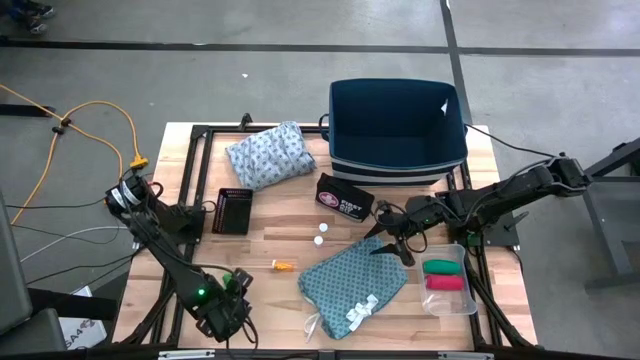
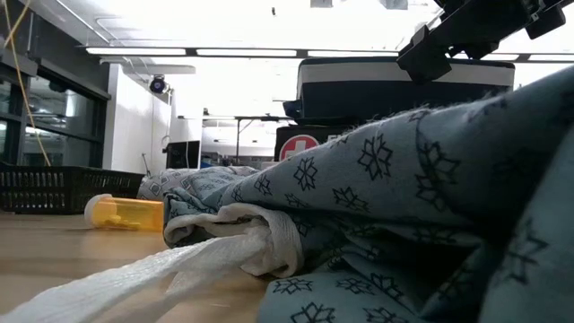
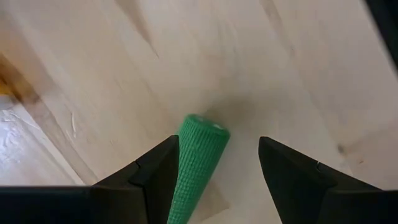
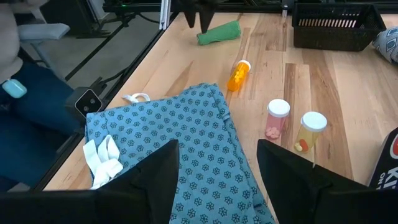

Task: Pick & place medical supplies in basket/bin
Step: Put the green bandage into the transparent bin

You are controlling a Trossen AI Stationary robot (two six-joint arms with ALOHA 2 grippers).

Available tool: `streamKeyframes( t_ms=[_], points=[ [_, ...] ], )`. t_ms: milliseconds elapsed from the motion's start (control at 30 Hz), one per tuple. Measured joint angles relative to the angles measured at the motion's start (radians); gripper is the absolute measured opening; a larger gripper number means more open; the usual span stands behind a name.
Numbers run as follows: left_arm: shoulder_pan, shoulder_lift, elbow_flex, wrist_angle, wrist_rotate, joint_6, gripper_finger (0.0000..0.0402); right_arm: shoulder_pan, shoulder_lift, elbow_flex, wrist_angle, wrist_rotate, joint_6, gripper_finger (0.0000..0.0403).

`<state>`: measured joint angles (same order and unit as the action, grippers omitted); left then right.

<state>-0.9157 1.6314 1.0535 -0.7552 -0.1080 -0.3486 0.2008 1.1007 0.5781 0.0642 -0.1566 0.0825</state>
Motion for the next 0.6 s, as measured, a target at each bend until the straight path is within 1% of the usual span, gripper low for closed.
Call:
streamKeyframes(
  t_ms=[200, 300, 400, 600],
  points=[
    [0.000, -0.049, -0.016, 0.005, 0.001, 0.058, 0.0211, 0.000, 0.000, 0.000, 0.000, 0.000, 0.000, 0.0204],
    [0.000, -0.089, -0.048, 0.003, 0.001, 0.063, 0.0211, 0.000, 0.000, 0.000, 0.000, 0.000, 0.000, 0.0204],
    [0.000, -0.134, -0.111, 0.019, 0.001, 0.062, 0.0211, 0.000, 0.000, 0.000, 0.000, 0.000, 0.000, 0.0204],
    [0.013, -0.269, -0.274, 0.122, 0.002, 0.044, 0.0211, 0.000, 0.000, 0.000, 0.000, 0.000, 0.000, 0.0204]
  ],
)
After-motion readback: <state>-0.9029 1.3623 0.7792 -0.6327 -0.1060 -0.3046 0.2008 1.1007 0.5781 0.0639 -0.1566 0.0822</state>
